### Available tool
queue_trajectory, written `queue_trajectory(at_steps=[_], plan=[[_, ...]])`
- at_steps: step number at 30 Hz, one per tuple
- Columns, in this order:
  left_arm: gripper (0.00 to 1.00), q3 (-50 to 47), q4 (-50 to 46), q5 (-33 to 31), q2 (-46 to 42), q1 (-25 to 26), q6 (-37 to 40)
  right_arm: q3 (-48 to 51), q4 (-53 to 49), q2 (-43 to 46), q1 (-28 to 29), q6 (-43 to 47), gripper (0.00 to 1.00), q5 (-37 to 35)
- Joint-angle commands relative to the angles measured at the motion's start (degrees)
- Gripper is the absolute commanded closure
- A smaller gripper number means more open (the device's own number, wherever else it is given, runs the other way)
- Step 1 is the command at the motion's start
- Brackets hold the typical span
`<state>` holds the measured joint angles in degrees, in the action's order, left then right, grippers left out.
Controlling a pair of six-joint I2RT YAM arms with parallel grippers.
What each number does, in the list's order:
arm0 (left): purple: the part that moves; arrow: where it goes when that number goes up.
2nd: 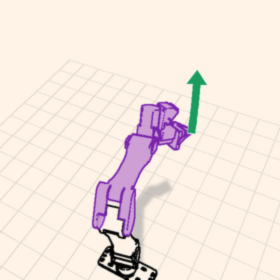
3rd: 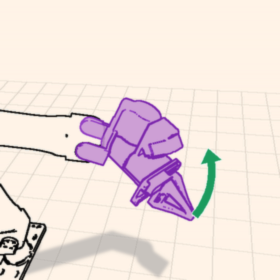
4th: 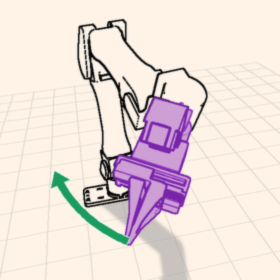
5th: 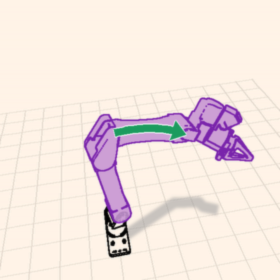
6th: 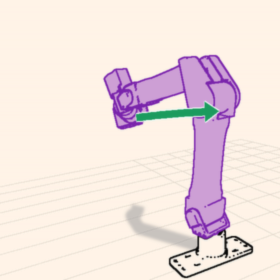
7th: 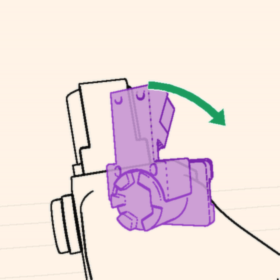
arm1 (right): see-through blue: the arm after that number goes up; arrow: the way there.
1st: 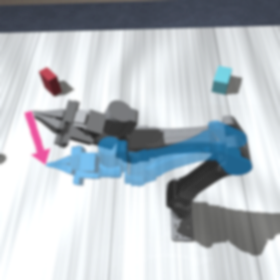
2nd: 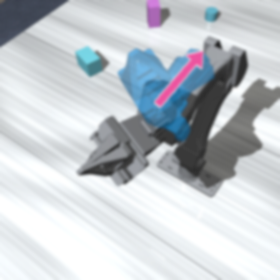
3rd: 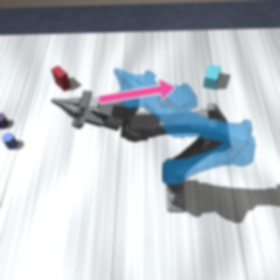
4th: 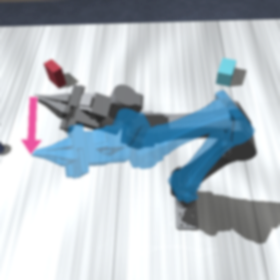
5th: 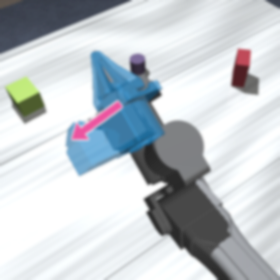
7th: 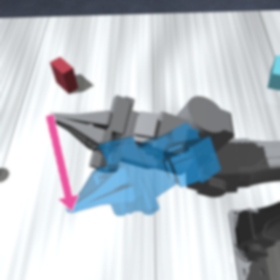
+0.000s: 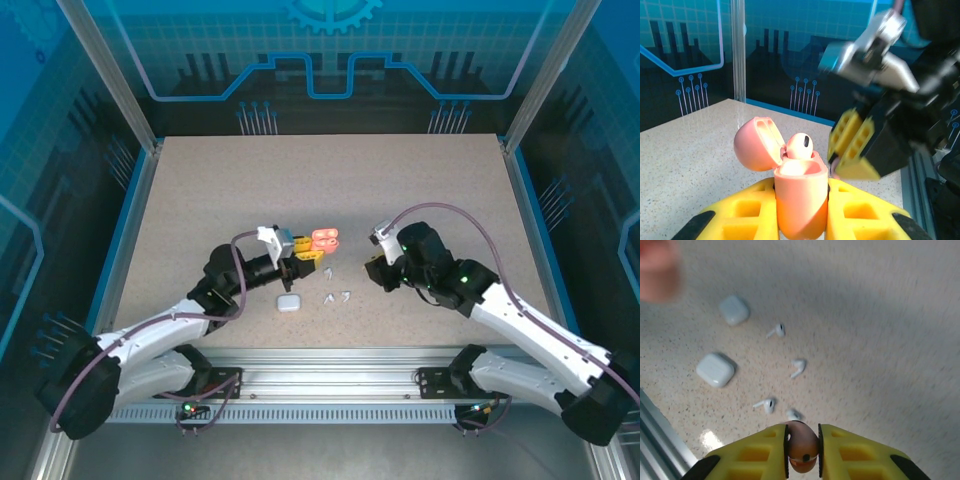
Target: Insert the wireless bluetooth earbuds into the charging case
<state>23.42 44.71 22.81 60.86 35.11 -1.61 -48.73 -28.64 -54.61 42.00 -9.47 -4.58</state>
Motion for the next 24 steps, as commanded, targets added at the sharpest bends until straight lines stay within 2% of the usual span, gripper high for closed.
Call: queue_trajectory(at_steps=[1,5,11,24], plan=[[1.00,1.3,3.4,1.5,1.2,0.6,-1.7,-4.2,1.9,2.8,2.9,8.9,0.79,-5.1],[1.00,1.6,3.8,1.5,2.3,0.5,-2.1,-7.4,4.3,3.4,7.2,14.3,0.79,-9.8],[1.00,1.7,4.5,1.5,2.8,0.5,-2.0,-12.3,7.4,-0.2,13.7,22.2,0.80,-16.8],[1.00,1.8,5.0,1.8,2.5,0.6,-2.1,-19.6,8.2,-11.6,17.9,28.1,0.81,-20.6]])
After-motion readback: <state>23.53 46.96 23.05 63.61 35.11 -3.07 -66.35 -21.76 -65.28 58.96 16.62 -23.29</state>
